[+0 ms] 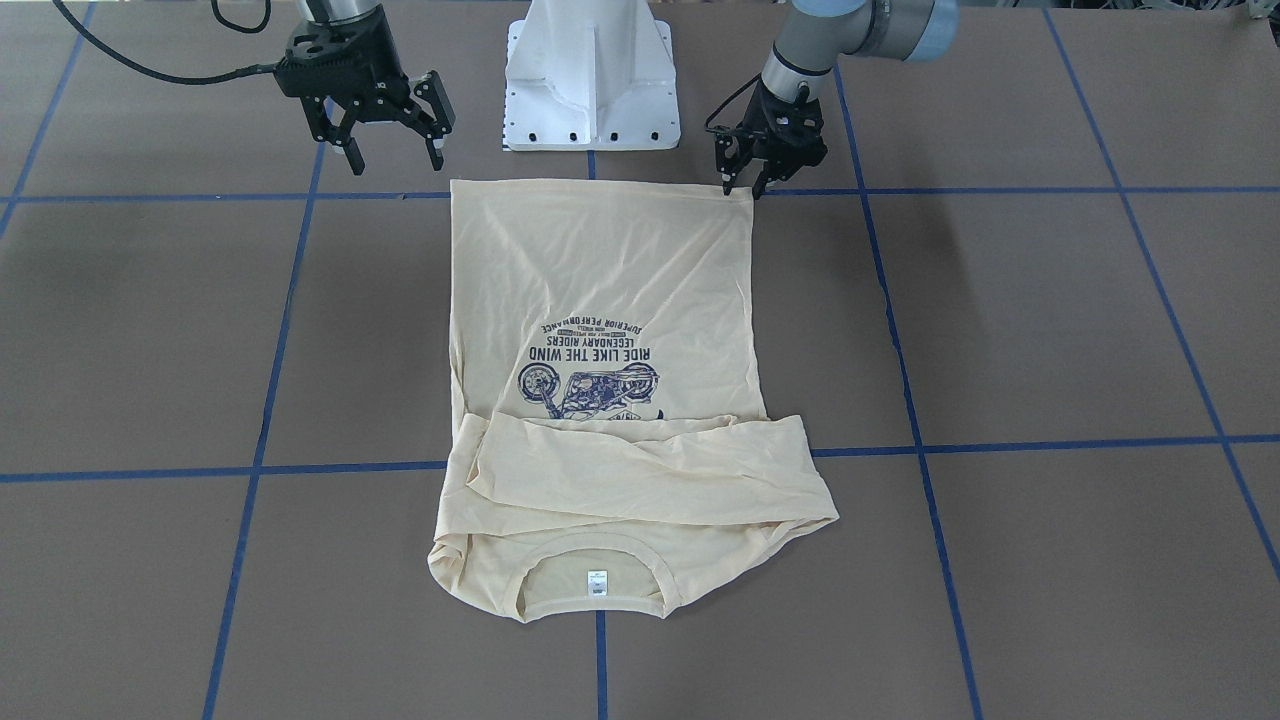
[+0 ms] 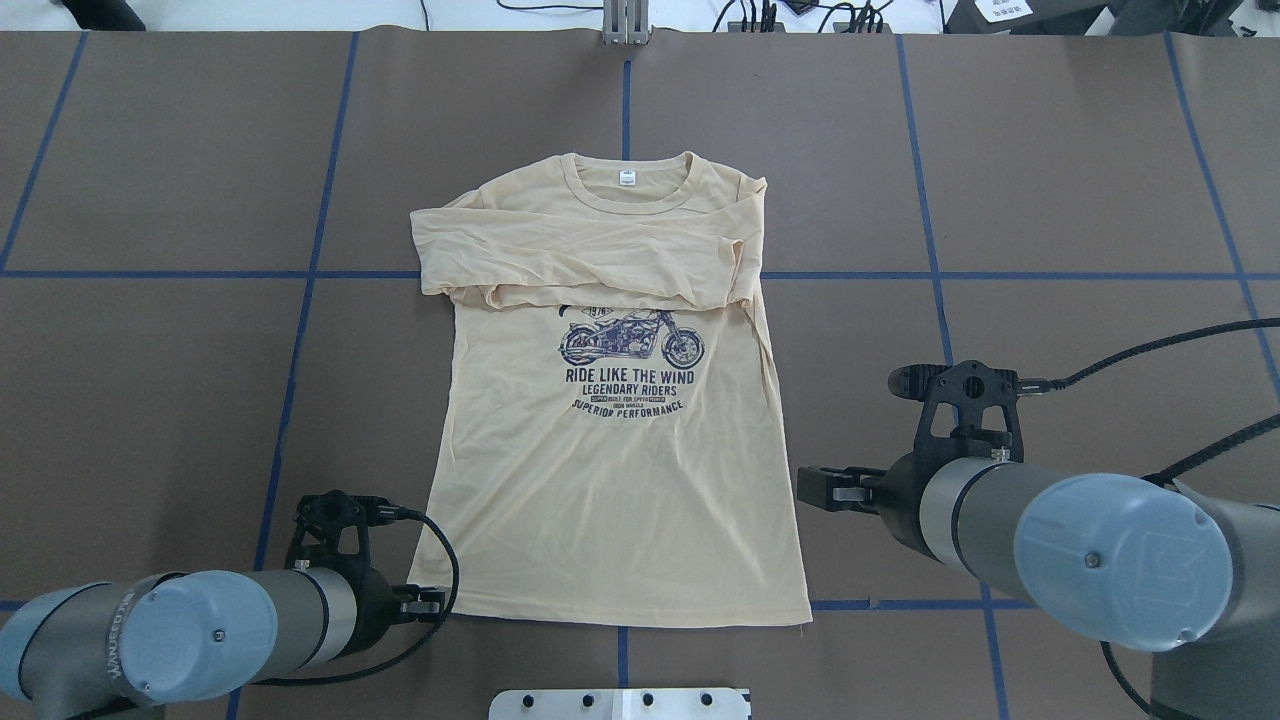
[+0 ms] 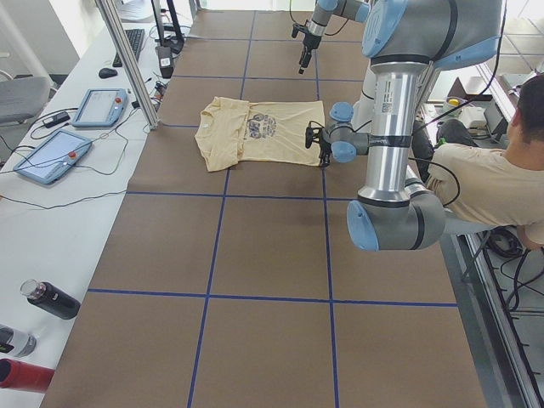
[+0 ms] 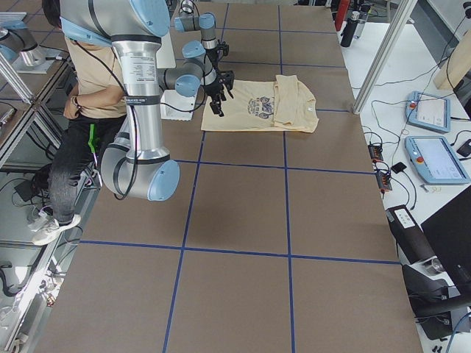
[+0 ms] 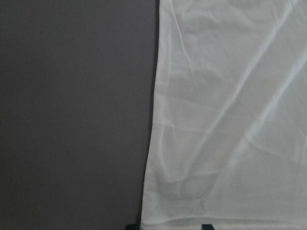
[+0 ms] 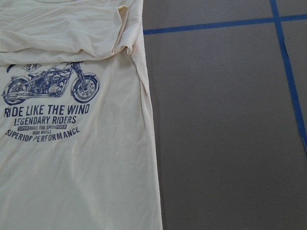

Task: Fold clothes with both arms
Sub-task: 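Move both grippers to the hem corners nearest the robot and grasp them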

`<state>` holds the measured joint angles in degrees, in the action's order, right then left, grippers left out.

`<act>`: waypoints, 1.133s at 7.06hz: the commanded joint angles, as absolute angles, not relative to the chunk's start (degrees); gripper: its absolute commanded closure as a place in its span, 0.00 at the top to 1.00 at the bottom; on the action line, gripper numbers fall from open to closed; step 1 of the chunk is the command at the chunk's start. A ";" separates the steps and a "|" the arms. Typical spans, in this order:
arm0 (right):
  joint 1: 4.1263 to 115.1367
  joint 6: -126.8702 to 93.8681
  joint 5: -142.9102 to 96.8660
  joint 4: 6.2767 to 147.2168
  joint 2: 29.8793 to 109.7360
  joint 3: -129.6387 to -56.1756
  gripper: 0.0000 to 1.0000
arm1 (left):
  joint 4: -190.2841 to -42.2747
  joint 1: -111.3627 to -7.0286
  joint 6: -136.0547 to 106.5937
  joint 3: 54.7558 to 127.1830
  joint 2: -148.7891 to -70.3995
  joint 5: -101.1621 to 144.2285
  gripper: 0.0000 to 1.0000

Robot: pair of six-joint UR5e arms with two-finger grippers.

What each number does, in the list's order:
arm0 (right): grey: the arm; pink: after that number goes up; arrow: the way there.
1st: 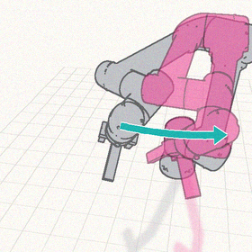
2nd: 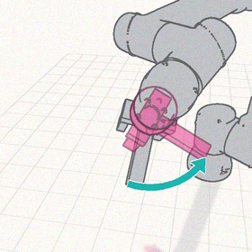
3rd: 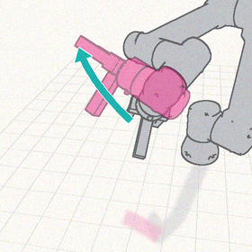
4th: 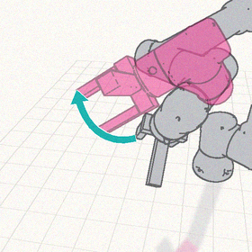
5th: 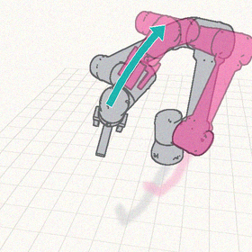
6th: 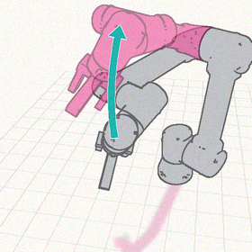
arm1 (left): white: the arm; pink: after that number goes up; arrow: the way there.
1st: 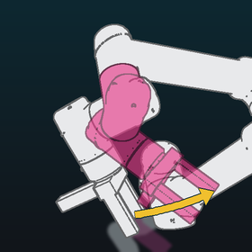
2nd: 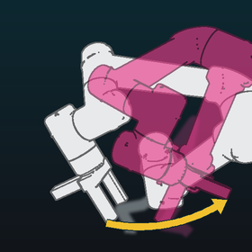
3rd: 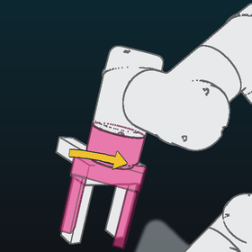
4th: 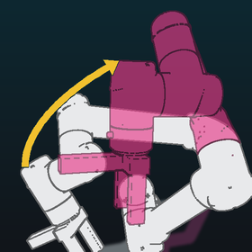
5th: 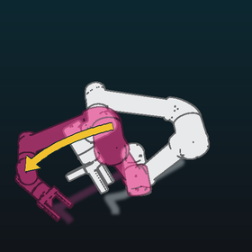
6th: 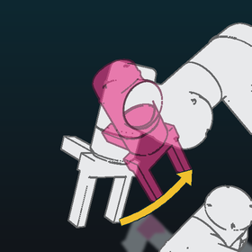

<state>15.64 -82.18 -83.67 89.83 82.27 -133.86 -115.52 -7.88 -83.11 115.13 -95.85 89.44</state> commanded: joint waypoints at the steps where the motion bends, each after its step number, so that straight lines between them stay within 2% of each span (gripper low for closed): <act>1: 15.56 -82.18 -83.67 89.82 82.27 -133.86 1.00 | -115.49 -7.65 -83.50 115.31 -95.80 89.47 0.19; 2: 15.56 -82.18 -83.67 89.74 82.27 -133.86 1.00 | -115.40 -7.65 -83.50 115.57 -95.80 89.47 0.00; 4: 13.90 -83.13 -82.71 89.39 82.53 -132.81 1.00 | -114.88 -7.82 -83.67 118.46 -95.71 89.56 0.00; 6: 6.54 -88.57 -73.87 87.73 82.27 -129.21 0.98 | -114.87 -7.74 -83.76 118.92 -95.80 89.65 0.00; 7: 3.37 -91.81 -70.00 86.58 82.18 -126.07 0.86 | -114.87 -7.73 -83.76 118.92 -95.80 89.74 0.00; 8: 1.16 -94.11 -68.13 84.48 82.26 -123.51 0.68 | -114.87 -7.73 -83.85 118.92 -95.80 89.65 0.00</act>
<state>4.44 -90.88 -71.43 86.65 82.24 -126.75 -114.88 -7.75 -83.78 118.87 -95.80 89.69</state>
